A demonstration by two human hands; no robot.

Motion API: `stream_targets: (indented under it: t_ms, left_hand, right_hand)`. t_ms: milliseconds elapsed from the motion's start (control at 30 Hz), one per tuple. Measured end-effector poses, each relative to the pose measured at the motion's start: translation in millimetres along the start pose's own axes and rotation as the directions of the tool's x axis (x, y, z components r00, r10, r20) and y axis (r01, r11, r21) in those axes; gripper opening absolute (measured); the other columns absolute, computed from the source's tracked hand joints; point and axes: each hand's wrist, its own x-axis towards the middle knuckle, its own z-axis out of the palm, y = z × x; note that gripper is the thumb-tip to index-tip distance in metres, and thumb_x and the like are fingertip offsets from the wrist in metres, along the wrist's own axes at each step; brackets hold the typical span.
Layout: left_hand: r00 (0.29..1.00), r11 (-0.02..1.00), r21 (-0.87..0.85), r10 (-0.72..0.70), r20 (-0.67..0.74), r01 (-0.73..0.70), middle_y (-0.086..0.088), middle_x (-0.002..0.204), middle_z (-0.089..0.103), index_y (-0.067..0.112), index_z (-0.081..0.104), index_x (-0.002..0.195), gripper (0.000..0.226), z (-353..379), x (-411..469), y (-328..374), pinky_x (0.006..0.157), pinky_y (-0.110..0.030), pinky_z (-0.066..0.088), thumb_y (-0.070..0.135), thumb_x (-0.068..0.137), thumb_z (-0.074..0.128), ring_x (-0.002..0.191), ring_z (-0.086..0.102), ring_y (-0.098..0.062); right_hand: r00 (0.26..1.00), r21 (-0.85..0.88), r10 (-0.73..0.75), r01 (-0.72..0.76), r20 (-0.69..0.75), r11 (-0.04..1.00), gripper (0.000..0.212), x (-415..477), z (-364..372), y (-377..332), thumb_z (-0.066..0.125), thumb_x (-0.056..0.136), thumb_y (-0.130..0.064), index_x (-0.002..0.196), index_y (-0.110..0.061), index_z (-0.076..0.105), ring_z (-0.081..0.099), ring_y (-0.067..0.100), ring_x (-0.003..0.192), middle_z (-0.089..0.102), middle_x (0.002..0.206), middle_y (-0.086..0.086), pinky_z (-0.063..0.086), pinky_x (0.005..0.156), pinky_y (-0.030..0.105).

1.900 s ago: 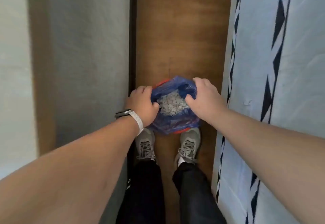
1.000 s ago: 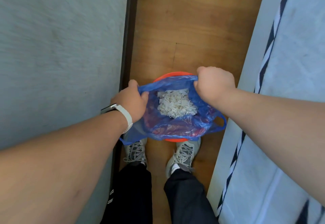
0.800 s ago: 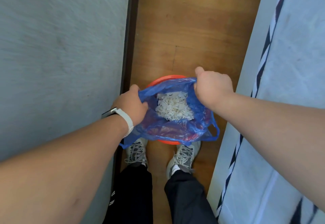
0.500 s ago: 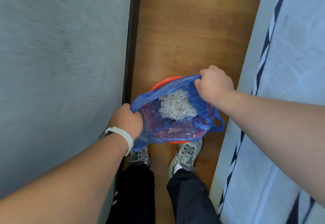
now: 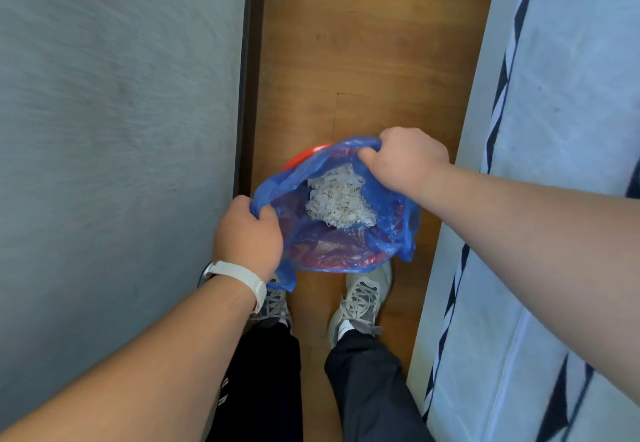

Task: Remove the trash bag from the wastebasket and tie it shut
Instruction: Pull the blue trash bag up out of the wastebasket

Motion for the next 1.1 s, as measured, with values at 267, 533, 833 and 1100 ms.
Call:
stream_targets:
  t_ms: [267,533,833,1100]
  left_hand:
    - [0.997,0.995,-0.102,-0.002,-0.074,-0.006,-0.006,0.077,0.058,0.013,0.055,0.085,0.011,-11.9,-0.2,4.7,0.066,-0.031,0.034,0.021,0.090,0.050,0.074,0.051,-0.031]
    - [0.995,0.988,-0.153,-0.019,-0.094,0.005,-0.004,0.058,0.048,0.010,0.042,0.062,0.047,-11.8,-11.9,13.3,0.057,-0.035,0.032,0.046,0.091,0.050,0.060,0.046,-0.032]
    - [0.998,0.951,-0.305,0.056,0.021,-0.047,0.000,0.063,0.053,0.014,0.056,0.071,0.009,-22.8,-51.6,19.9,0.060,-0.034,0.044,0.008,0.074,0.060,0.059,0.047,-0.021]
    - [0.990,0.905,-0.406,0.140,0.001,-0.128,0.005,0.067,0.060,0.022,0.059,0.072,0.016,-36.2,-60.9,17.8,0.056,-0.022,0.042,0.010,0.082,0.061,0.058,0.051,-0.009]
  right_hand:
    - [0.978,-0.142,0.007,0.023,0.207,0.990,0.025,-27.7,-8.8,10.8,0.055,0.079,-0.005,0.097,-0.011,0.038,0.049,0.026,0.069,0.047,0.076,0.006,0.038,0.056,0.035]
    - [0.999,-0.030,-0.036,0.036,-0.006,0.999,0.013,-43.7,-17.3,7.0,0.045,0.092,-0.027,0.092,-0.016,0.050,0.052,0.026,0.070,0.051,0.073,0.000,0.038,0.055,0.031]
    - [0.993,0.118,0.097,-0.089,-0.066,0.989,0.051,-99.5,-2.8,20.4,0.065,0.074,-0.002,0.115,-0.014,0.038,0.048,0.031,0.088,0.040,0.109,0.014,0.044,0.066,0.039]
    - [0.955,0.188,0.295,-0.289,-0.006,0.939,0.019,-108.2,30.4,23.7,0.052,0.083,-0.022,0.099,-0.013,0.057,0.059,0.035,0.088,0.061,0.096,0.011,0.051,0.076,0.041]
